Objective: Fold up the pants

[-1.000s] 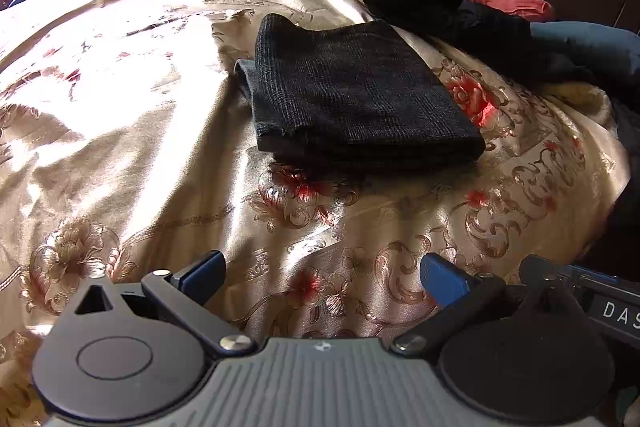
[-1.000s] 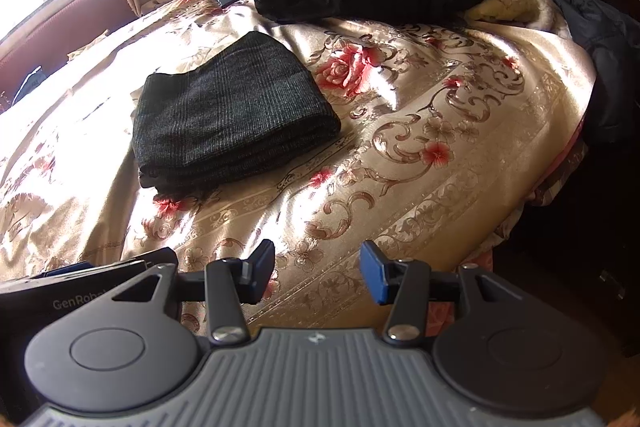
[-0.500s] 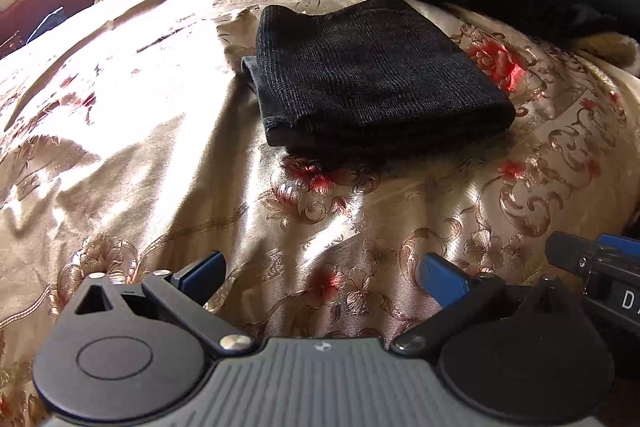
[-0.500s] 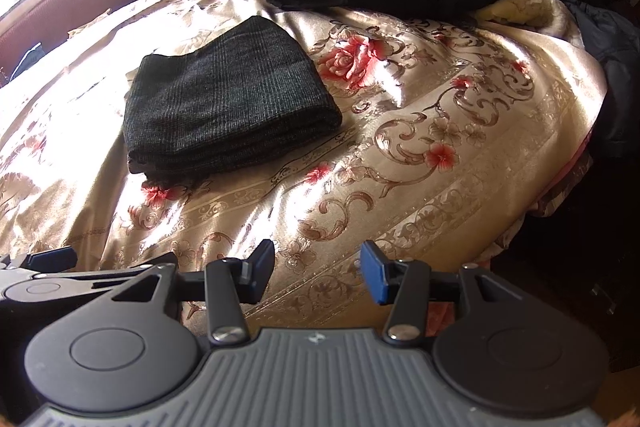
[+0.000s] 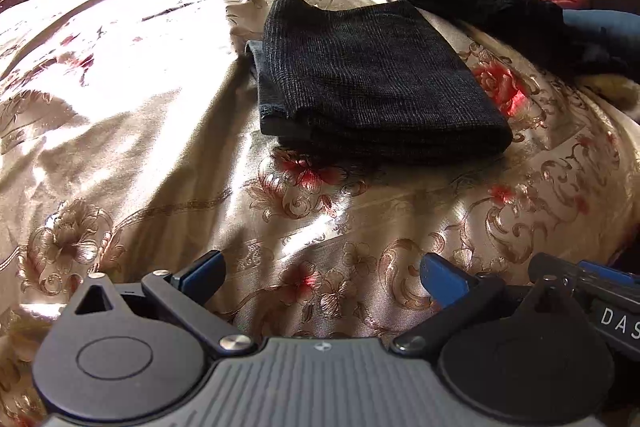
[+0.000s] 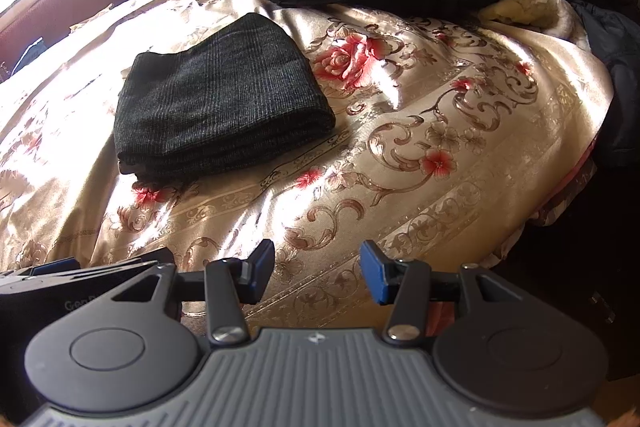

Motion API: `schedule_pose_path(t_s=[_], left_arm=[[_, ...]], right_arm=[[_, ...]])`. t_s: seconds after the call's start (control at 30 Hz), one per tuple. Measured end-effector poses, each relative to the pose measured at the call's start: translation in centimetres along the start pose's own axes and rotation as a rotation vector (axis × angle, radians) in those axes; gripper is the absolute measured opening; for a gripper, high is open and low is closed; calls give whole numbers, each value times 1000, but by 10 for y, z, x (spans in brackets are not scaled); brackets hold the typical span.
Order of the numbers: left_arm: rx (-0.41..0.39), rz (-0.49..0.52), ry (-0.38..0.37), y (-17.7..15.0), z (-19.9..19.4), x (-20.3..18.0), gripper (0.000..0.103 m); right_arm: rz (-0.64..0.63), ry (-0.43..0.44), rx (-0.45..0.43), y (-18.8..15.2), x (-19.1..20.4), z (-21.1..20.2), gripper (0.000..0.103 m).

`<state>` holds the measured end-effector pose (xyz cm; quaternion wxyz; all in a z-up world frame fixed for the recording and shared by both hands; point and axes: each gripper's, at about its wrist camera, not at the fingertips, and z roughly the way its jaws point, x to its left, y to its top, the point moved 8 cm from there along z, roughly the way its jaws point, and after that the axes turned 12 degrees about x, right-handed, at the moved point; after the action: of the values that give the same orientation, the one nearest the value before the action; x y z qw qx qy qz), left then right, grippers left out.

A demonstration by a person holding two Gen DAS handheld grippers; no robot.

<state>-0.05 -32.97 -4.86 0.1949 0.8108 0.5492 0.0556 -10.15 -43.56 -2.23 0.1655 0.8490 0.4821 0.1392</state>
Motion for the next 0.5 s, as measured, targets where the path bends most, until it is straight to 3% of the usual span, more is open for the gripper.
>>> schedule_pose_path(t_s=[0.5], left_arm=[[-6,-19,-14,1,-1,5,103]], right_arm=[[-29,-8,5,3,9,1,49]])
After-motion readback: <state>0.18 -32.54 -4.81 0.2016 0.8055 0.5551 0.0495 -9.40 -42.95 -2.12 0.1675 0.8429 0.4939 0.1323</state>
